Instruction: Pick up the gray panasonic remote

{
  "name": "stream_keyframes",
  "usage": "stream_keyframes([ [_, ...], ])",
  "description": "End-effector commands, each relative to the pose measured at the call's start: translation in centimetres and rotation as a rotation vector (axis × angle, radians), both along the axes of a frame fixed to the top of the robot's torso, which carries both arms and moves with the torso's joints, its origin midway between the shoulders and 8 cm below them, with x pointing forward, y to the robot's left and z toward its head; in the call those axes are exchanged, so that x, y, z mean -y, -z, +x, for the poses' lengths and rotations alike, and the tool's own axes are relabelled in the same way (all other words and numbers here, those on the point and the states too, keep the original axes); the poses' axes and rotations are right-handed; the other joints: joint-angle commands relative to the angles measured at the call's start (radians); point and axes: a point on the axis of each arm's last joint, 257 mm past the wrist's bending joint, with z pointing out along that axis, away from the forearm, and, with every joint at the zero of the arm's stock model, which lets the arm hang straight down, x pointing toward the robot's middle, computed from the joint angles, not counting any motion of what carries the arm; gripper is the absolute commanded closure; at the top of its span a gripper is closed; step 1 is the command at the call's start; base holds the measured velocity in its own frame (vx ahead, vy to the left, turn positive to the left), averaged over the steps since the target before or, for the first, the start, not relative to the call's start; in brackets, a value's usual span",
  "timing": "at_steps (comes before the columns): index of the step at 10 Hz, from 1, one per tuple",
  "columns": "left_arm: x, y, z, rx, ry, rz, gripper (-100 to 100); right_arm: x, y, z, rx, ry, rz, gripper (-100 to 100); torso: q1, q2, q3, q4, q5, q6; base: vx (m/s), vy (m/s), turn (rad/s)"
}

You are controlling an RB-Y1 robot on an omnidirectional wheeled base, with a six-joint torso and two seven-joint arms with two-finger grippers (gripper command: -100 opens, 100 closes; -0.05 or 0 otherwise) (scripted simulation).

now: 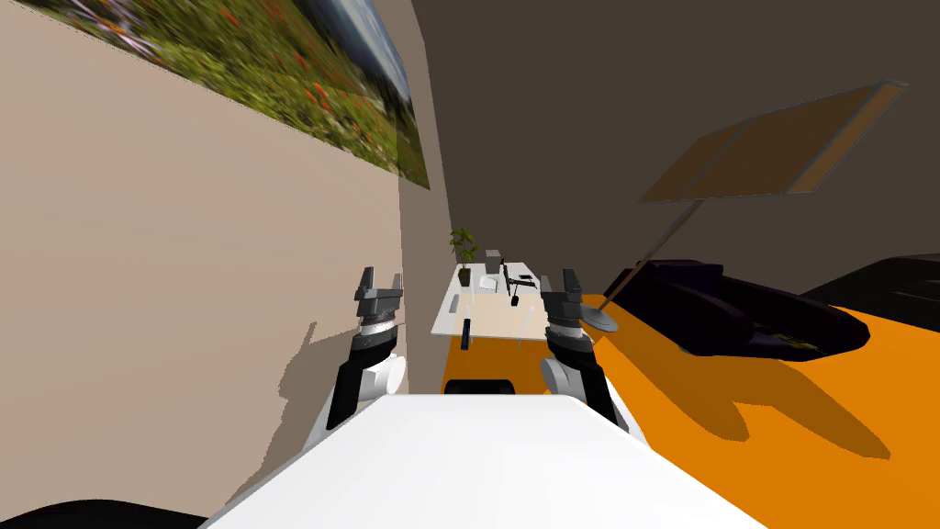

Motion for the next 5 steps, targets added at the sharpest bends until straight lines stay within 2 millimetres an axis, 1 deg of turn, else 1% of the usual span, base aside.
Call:
stream_keyframes([
  [1, 0.4, -0.1, 0.9, -0.015, 0.017, 0.029, -100, 0.0, 0.0, 0.0, 0.0, 0.0, 0.0, 0, 0.0, 0.0, 0.0, 0.0, 0.0, 0.0, 0.001, 0.01, -0.023],
  [3, 0.7, 0.0, 2.3, -0.037, 0.034, 0.05, -100, 0.0, 0.0, 0.0, 0.0, 0.0, 0.0, 0, 0.002, -0.001, 0.0, 0.0, 0.0, 0.0, 0.003, 0.026, -0.026],
  [5, 0.8, 0.3, 4.1, -0.074, 0.054, 0.061, -100, 0.0, 0.0, 0.0, 0.0, 0.0, 0.0, 0, 0.002, 0.0, 0.0, 0.0, 0.0, 0.0, -0.003, 0.015, -0.038],
])
